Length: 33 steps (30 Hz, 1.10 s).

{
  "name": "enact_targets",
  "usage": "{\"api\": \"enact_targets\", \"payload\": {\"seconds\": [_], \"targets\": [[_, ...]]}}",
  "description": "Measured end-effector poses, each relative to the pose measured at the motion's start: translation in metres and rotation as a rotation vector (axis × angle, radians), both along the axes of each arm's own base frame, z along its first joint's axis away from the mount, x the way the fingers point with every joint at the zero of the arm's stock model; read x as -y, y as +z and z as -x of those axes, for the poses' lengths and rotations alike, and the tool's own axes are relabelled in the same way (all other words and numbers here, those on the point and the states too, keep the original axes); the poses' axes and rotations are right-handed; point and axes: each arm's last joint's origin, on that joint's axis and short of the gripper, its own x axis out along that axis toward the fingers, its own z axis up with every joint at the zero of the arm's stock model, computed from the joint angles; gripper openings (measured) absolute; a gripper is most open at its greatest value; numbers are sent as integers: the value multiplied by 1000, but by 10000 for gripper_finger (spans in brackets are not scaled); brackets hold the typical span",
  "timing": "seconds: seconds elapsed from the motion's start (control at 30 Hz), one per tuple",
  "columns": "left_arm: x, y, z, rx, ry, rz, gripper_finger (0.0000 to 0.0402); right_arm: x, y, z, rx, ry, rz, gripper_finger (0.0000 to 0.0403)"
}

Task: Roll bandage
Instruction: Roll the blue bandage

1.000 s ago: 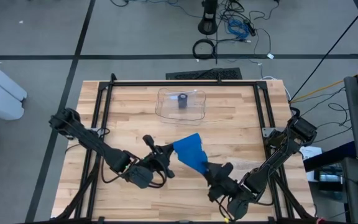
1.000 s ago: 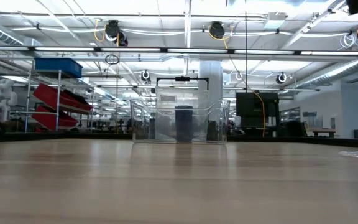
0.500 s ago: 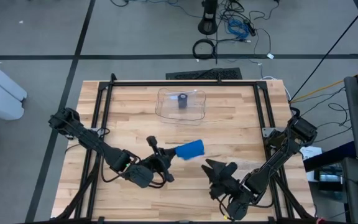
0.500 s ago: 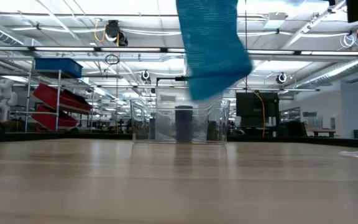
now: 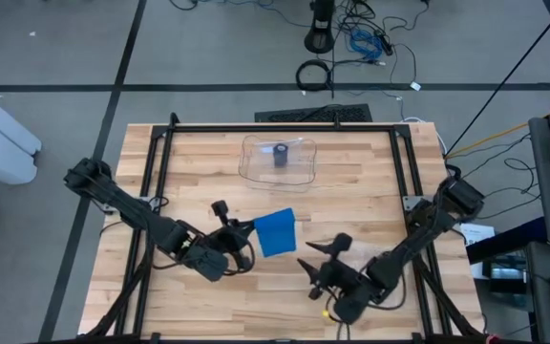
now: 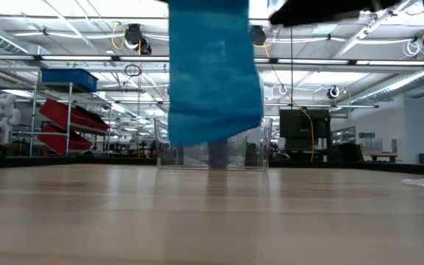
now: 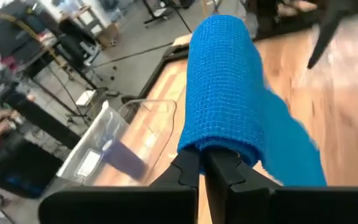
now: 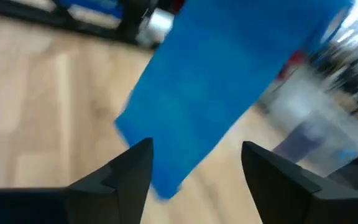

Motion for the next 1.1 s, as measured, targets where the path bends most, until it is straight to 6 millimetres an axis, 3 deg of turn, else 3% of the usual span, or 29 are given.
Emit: {"api": "enact_targets", "payload": {"seconds": [0.13,0.33,0.53,0.73,1.1], "targets": [[-9,-13,17,-56,-36,-22,6,21,-12,-11,-75,9,-156,219],[-25,-14,46,22,-49,65,6,45,-42,-6,-82,-28,-200,218],[-27,-16,58,42,-232,148,6,64,-68,4,107,75,-371,218],[-24,-16,54,82,-297,176,6,72,-57,5,264,353,-490,218],[-17,-10,46,153,-393,212,6,66,-51,-4,224,400,-462,218]]}}
